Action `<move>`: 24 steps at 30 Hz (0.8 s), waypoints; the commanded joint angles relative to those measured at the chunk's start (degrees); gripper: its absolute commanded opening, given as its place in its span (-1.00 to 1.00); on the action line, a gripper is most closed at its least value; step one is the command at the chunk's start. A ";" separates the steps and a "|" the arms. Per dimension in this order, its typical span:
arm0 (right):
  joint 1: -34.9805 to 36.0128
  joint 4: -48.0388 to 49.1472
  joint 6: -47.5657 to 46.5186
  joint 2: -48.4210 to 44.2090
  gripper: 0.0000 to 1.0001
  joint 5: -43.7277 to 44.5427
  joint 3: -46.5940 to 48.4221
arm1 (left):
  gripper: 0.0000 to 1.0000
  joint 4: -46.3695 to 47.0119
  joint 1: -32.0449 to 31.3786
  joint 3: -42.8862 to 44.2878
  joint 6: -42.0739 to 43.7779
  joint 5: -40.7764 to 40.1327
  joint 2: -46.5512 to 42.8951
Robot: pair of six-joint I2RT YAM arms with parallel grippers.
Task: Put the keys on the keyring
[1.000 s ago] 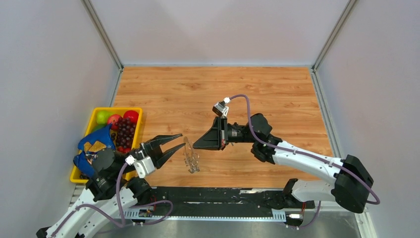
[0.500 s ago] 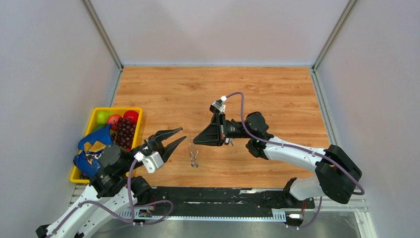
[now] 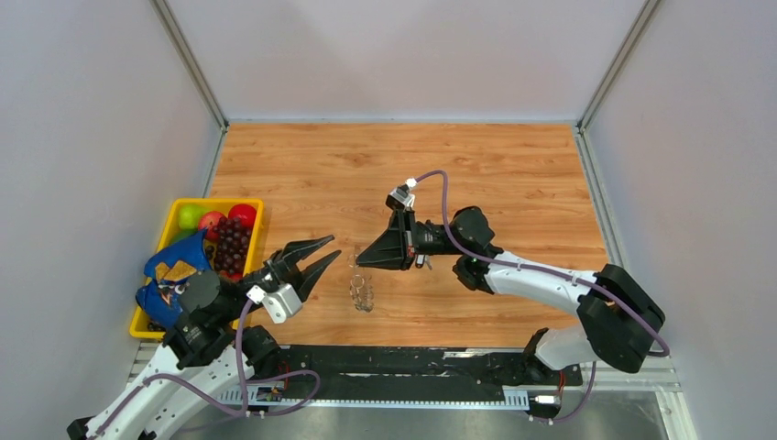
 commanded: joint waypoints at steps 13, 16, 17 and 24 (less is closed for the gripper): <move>-0.08 6.60 2.75 2.83 -1.00 -0.35 6.53 | -0.21 -0.81 -0.14 -0.09 0.00 2.37 0.21; -0.10 6.74 2.85 3.22 -1.00 -0.31 6.70 | -0.21 -0.70 -0.12 -0.05 -0.12 2.59 0.00; -0.11 6.89 2.92 3.36 -1.00 -0.31 6.78 | -0.21 -0.55 -0.12 -0.04 -0.15 2.76 0.04; -0.08 7.65 3.51 4.51 -1.00 -0.40 7.08 | -0.21 0.54 -0.13 0.24 -0.87 4.15 -0.06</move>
